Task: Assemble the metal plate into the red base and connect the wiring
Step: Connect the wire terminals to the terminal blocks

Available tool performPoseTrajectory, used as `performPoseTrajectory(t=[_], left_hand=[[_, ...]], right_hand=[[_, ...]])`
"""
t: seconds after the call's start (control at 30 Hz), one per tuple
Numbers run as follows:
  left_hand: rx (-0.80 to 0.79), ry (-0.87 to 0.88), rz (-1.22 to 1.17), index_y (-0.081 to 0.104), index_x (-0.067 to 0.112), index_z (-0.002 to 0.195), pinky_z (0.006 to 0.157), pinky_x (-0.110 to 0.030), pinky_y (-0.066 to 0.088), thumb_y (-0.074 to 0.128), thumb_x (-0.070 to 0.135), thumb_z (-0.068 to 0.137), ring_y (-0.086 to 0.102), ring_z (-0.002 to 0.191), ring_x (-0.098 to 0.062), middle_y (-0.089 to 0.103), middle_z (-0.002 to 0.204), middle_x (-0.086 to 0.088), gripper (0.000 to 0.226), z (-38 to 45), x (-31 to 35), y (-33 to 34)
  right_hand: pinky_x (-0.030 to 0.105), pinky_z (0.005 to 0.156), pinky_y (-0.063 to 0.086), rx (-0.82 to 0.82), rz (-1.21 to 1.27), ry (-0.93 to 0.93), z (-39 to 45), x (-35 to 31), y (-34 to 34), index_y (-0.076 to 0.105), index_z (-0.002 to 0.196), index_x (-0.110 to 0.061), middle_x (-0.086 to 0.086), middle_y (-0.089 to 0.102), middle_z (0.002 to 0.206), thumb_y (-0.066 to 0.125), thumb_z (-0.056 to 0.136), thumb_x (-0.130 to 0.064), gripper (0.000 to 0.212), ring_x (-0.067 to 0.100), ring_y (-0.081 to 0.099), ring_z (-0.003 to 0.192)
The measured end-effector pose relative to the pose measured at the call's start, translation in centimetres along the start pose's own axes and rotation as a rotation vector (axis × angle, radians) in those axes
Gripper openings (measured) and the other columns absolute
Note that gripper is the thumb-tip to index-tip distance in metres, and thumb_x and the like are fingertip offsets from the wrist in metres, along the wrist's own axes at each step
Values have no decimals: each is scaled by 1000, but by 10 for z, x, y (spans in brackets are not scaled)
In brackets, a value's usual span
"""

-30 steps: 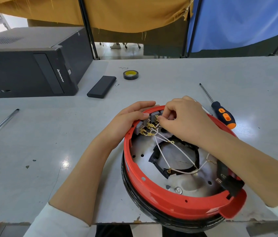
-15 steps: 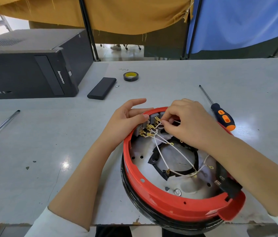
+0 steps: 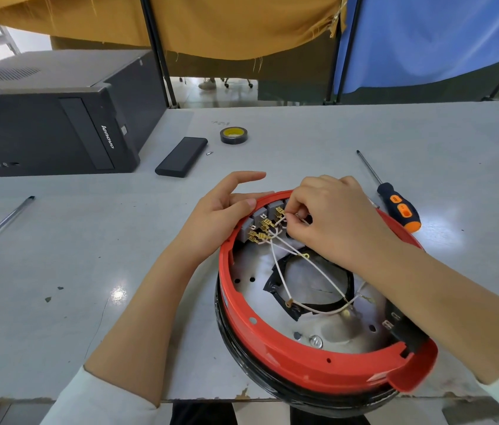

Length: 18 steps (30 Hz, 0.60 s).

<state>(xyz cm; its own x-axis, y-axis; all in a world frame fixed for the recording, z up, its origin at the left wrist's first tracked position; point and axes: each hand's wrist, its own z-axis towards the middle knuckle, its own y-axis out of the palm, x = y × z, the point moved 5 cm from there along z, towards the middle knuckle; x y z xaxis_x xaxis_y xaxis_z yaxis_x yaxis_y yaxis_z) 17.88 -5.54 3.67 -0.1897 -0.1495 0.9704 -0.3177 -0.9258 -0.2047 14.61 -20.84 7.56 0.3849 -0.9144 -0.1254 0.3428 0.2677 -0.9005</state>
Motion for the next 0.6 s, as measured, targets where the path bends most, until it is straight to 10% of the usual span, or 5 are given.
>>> performPoseTrajectory(t=[0.6], left_hand=[[87,-74,-106,59,14,123,91,-54,48,47,0,96,61,88,-34,69,101,-26,33,0,1,3]], right_hand=[[34,82,26,-77,-31,-46,0,-17,-5,62,88,-33,-13,52,81,48,86,-50,22,11,38,91]])
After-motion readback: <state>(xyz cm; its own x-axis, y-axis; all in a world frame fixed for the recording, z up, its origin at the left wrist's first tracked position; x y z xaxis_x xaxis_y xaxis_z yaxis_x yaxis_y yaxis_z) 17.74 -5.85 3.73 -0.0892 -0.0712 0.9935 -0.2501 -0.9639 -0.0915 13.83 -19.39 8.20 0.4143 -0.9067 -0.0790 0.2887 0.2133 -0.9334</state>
